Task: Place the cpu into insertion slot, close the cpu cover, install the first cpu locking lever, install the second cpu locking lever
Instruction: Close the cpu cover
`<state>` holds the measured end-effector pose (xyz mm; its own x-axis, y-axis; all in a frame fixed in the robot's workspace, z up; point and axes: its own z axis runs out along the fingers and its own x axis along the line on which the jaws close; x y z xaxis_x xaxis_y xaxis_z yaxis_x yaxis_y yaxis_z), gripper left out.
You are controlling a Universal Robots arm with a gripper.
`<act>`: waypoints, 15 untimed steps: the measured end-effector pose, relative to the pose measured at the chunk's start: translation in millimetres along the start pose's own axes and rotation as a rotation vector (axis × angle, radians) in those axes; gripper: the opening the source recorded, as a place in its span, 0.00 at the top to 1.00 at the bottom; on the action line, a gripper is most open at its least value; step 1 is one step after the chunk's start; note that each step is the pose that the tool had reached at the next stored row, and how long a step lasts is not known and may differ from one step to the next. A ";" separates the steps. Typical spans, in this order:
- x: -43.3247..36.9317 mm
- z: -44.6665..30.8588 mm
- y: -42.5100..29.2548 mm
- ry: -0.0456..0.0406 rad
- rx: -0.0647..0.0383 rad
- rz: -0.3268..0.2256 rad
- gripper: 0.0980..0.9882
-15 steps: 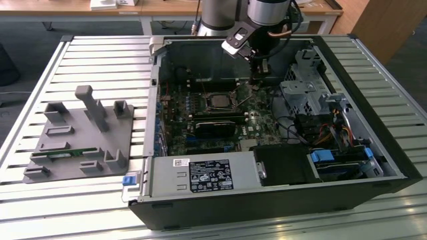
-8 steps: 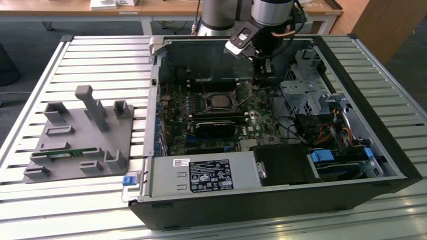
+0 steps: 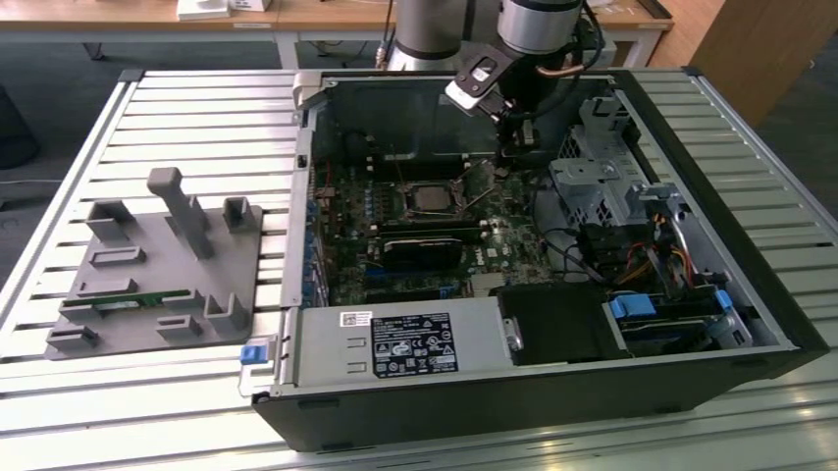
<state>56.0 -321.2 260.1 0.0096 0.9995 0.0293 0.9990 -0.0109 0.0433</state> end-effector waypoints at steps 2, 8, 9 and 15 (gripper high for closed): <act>-0.3 2.1 0.8 0.0036 0.000 0.000 0.99; -0.5 7.6 2.7 0.0027 0.001 0.000 0.99; -0.6 8.5 2.9 0.0019 0.001 0.000 0.99; -0.7 12.9 2.4 0.0017 0.001 0.000 0.99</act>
<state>58.9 -321.6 247.3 0.0097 0.9995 0.0310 0.9991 -0.0110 0.0420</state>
